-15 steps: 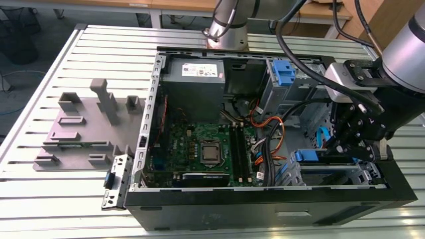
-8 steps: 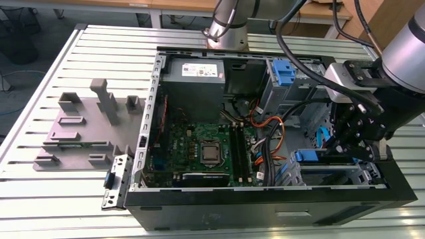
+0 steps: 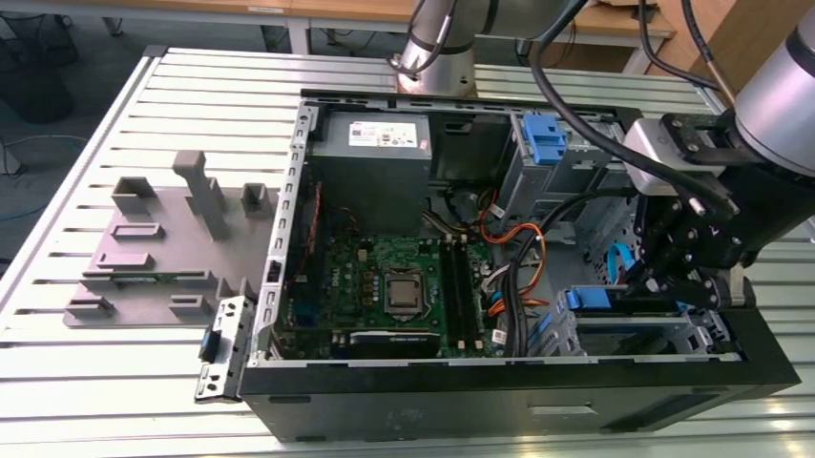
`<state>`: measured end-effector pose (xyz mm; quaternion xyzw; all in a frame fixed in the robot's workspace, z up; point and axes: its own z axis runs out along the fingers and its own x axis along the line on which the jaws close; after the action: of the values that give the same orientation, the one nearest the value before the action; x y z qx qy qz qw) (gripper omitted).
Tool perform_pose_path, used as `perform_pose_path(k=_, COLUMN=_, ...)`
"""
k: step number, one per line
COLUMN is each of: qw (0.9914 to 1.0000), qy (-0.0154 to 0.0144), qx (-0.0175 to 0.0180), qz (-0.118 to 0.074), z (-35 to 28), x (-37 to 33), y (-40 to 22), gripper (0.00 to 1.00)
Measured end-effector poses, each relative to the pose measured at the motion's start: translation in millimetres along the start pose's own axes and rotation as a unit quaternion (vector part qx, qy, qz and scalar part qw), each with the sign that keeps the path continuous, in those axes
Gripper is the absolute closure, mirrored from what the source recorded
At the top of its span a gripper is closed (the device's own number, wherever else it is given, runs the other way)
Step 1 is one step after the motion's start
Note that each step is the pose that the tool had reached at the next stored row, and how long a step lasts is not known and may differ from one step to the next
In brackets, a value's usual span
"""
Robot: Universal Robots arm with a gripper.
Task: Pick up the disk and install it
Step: 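Insert the first disk wire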
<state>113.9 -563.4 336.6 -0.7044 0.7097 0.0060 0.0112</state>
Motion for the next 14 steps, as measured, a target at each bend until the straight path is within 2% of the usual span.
perform_pose_path(k=14, qw=1.0, qy=0.0001, qx=0.0006, qz=-0.001, z=3.2, x=0.2, y=0.7, gripper=0.84)
